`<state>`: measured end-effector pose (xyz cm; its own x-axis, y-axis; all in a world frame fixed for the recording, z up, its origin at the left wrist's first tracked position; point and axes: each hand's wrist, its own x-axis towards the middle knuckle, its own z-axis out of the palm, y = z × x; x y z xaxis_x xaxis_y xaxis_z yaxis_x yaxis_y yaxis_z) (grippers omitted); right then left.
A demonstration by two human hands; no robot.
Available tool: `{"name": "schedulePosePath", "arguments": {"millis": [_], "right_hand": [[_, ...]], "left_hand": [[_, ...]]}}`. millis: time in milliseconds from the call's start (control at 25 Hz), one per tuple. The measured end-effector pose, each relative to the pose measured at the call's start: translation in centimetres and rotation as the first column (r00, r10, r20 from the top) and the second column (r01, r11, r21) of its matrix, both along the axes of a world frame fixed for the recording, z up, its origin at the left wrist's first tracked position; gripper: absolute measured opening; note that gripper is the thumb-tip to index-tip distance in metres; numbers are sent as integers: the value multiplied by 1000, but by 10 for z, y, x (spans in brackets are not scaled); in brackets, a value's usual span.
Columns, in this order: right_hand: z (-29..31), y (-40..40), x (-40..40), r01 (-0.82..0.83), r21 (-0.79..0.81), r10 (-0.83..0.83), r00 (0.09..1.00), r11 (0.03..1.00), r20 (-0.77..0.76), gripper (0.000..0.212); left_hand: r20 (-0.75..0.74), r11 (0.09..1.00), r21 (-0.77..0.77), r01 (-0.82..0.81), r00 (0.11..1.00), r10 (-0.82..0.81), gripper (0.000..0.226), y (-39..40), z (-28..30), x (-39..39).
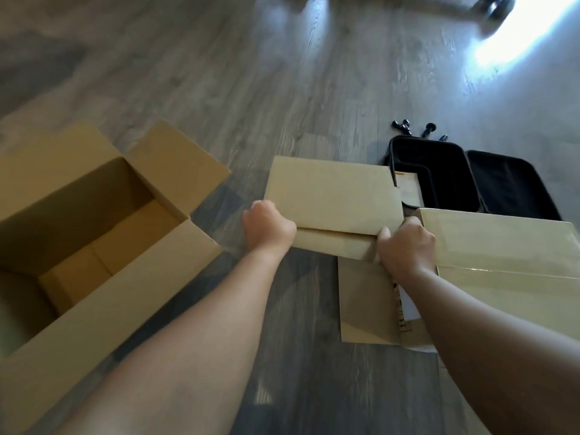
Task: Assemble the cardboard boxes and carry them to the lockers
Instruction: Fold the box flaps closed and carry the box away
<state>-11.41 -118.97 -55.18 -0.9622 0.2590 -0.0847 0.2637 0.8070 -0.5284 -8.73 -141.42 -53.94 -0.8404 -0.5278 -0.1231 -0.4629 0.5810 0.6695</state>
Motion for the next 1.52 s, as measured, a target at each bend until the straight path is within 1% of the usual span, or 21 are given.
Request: {"name": "schedulePosePath", "arguments": {"millis": [40, 80, 120, 160, 240, 320, 400, 480, 560, 680, 800, 920, 1000, 1080, 1120, 1200, 1280, 1320, 1400, 1480, 1520], "right_hand": [[4, 0, 0, 2, -5, -2, 1000, 1000, -6, 33], [7, 1, -1, -6, 2, 6, 1000, 1000, -26, 29], [11, 2, -3, -10, 8, 10, 999, 1000, -54, 22], [16, 1, -5, -5, 10, 6, 996, 1000, -83, 17], [28, -2, -13, 8, -20, -11, 990, 1000, -140, 19], [43, -15, -21, -8, -75, -8, 977, 997, -211, 26], [56, -39, -28, -68, -79, 46, 966, 995, -256, 34], [62, -73, -30, -182, -24, 169, 947, 983, -273, 36], [63, -108, -26, -310, 51, 312, 910, 949, -273, 36], [62, -167, -14, -480, 45, 472, 835, 876, -282, 33], [61, -229, 5, -625, 28, 614, 755, 780, -230, 40], [56, -274, 33, -758, 16, 755, 647, 652, -112, 50], [49, -297, 53, -836, -3, 835, 548, 549, -42, 52], [44, -314, 63, -880, -14, 880, 474, 474, 10, 56], [43, -320, 64, -893, -7, 892, 449, 450, 45, 62], [41, -326, 60, -911, -1, 900, 407, 412, 159, 86], [40, -325, 56, -936, 4, 902, 340, 351, 268, 108], [38, -325, 55, -947, 23, 905, 314, 321, 288, 115], [34, -324, 55, -945, 53, 905, 324, 322, 277, 118], [30, -323, 53, -918, 75, 886, 395, 389, 243, 111], [30, -320, 51, -897, 92, 867, 441, 432, 230, 106]], "left_hand": [[-37, 998, -43, 54, 998, -56, 3, 1, 9, -5], [-68, 993, -76, 92, 993, -97, 8, 2, 17, -10], [-91, 985, -107, 133, 986, -143, 24, 2, 24, -14], [-112, 981, -122, 149, 980, -163, 33, 0, 32, -17], [-170, 975, -168, 143, 970, -172, 39, -7, 46, -22], [-210, 979, -175, 102, 968, -139, 32, -26, 56, -27], [-176, 979, -197, 43, 981, -78, 24, -53, 63, -25], [-131, 969, -244, -48, 991, 16, 25, -86, 66, -9], [-95, 951, -279, -131, 990, 108, 18, -116, 66, 14], [-76, 927, -283, -247, 969, 235, 7, -164, 67, 56], [-14, 884, -260, -388, 917, 398, 3, -210, 65, 104], [109, 841, -206, -499, 843, 527, 8, -243, 51, 153], [186, 819, -180, -545, 799, 572, 8, -257, 44, 182], [212, 803, -173, -570, 775, 595, 5, -267, 41, 203], [213, 797, -173, -578, 769, 603, 5, -269, 40, 210], [210, 798, -165, -579, 770, 602, 4, -271, 39, 220], [197, 806, -147, -573, 782, 592, 9, -271, 38, 227], [190, 813, -143, -565, 790, 582, 13, -271, 38, 229], [201, 831, -149, -536, 806, 557, 28, -272, 36, 231], [211, 858, -119, -500, 832, 514, 39, -272, 35, 224], [200, 873, -94, -479, 850, 487, 40, -270, 34, 220]]}}
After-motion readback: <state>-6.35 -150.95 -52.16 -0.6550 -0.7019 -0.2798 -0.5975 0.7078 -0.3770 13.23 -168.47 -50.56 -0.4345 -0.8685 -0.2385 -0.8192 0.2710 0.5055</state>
